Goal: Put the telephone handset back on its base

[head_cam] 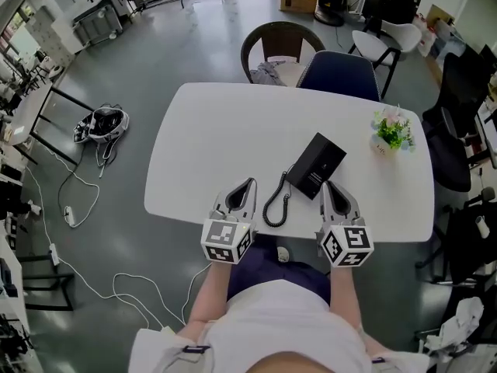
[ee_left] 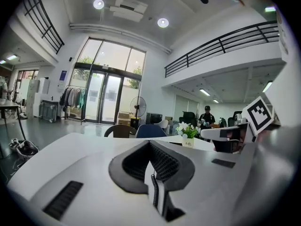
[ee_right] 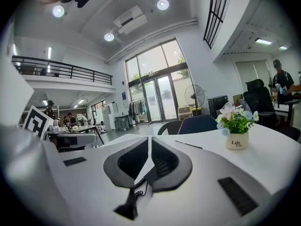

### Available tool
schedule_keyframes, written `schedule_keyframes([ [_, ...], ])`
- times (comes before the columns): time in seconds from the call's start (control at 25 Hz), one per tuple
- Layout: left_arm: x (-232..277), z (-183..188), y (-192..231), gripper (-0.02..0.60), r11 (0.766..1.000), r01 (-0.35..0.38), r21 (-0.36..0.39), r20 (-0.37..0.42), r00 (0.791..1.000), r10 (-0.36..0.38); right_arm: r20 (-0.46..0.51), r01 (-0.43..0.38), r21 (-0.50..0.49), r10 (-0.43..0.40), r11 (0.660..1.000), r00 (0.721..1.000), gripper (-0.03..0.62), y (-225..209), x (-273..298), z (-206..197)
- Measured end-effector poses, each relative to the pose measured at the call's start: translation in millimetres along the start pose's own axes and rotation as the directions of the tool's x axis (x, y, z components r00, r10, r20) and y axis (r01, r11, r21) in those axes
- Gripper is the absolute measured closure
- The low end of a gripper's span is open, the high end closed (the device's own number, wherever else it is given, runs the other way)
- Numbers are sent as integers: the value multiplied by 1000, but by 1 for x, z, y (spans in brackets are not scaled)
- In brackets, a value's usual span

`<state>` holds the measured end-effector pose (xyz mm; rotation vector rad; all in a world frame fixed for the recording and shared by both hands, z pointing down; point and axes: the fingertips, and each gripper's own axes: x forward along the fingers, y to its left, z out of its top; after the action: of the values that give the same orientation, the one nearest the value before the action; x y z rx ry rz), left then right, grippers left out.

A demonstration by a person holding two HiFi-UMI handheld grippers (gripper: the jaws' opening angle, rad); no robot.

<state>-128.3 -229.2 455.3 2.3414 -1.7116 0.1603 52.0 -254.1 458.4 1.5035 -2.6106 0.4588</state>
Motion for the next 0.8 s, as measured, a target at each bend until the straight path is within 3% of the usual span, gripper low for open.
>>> schedule_keyframes([
  [0.8, 13, -23, -13, 566, 997, 73, -38, -81, 994, -76, -43, 19, 3, -19, 1000, 999, 549, -8, 2, -11],
])
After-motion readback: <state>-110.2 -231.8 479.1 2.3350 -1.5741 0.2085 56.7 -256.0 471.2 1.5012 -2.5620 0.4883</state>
